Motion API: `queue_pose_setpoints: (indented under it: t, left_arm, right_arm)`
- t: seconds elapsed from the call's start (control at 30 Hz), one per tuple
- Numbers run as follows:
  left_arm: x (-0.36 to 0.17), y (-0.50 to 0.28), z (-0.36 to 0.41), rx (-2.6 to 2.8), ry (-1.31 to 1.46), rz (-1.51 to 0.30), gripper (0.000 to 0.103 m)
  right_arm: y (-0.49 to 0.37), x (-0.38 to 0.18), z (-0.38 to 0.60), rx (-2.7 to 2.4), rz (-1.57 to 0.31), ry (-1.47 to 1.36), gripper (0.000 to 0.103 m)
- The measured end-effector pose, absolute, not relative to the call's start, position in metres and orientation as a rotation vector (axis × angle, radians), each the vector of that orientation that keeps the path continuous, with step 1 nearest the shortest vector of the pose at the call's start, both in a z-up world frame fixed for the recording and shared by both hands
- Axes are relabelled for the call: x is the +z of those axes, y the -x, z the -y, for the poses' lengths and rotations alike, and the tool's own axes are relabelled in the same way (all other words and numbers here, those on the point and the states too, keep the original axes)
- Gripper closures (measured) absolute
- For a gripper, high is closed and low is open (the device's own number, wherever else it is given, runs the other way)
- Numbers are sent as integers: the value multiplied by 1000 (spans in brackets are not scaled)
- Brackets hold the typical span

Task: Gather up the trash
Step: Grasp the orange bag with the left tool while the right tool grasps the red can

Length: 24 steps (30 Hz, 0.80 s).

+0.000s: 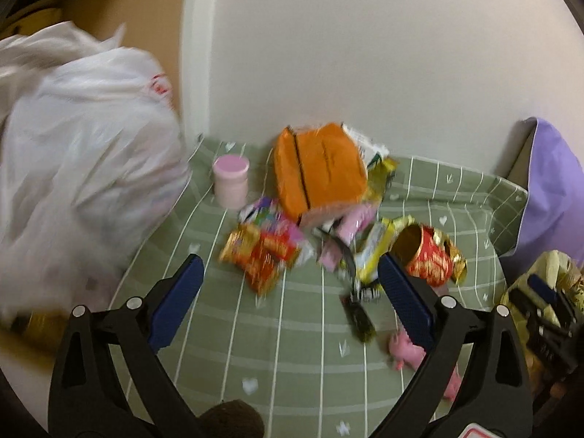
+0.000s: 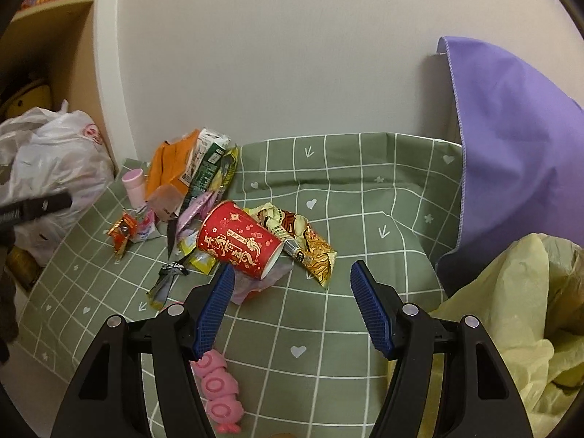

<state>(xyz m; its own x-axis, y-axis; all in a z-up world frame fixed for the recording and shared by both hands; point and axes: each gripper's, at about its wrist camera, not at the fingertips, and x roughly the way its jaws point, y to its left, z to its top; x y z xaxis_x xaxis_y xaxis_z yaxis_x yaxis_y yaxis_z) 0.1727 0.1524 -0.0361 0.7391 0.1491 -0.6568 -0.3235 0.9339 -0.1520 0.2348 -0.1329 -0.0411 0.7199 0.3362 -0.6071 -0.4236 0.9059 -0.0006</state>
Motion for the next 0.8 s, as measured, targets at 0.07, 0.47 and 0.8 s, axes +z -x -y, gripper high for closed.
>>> queue_pose_setpoints:
  t: [0.07, 0.47, 0.8]
  left_arm:
    - [-38, -191, -165, 205, 280, -700, 14]
    - [-78, -338, -225, 84, 346, -701, 27]
    - [-99, -354, -211, 96, 392, -804, 91]
  right_arm:
    - [-230, -36, 125, 374, -642, 138, 41]
    - [-193, -24, 121, 158, -658, 177, 41]
    - [-200, -40, 142, 196, -705, 211, 41]
